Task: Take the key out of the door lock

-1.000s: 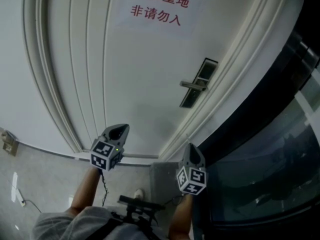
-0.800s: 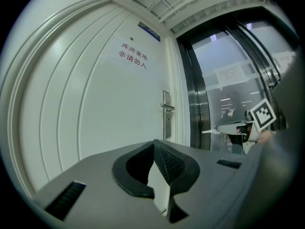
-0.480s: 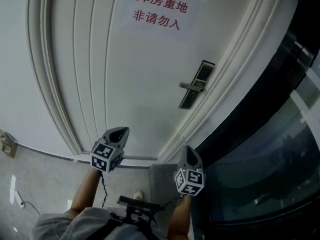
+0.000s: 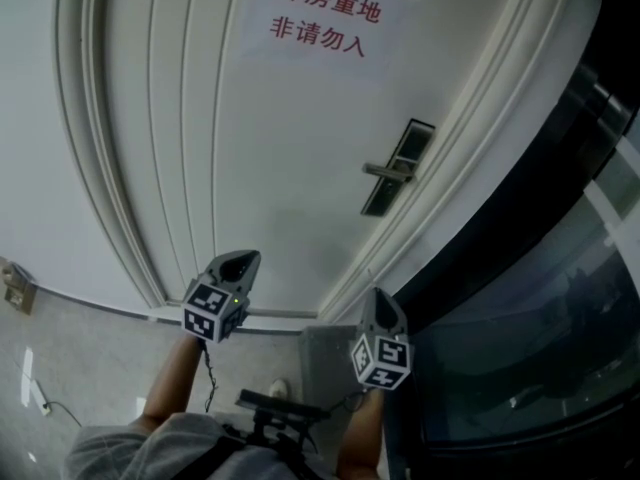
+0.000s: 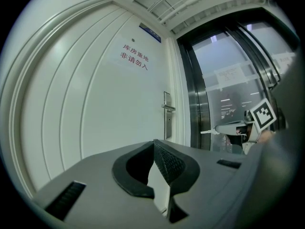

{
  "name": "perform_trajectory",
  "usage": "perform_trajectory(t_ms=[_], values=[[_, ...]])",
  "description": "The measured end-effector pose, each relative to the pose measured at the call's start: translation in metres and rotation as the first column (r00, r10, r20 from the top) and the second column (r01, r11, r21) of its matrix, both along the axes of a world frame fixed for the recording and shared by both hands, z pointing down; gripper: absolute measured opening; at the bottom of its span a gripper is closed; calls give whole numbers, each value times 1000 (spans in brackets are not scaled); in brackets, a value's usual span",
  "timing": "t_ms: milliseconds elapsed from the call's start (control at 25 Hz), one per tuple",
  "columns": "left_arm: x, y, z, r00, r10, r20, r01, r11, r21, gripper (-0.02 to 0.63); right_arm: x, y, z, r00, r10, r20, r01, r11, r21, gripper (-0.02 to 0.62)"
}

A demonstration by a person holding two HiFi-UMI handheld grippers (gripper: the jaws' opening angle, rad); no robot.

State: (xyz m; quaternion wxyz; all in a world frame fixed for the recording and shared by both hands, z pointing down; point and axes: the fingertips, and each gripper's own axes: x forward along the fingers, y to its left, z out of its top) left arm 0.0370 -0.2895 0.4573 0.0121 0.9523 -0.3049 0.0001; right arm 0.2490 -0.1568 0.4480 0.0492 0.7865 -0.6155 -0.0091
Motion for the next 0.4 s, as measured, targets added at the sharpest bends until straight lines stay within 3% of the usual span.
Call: perform_trajectory(t_ms=[400], values=[[0,1,1,1000,3,0,-3,1000,-2,-8,-2,1,2,1000,-4,2,4,1000,-5,20]])
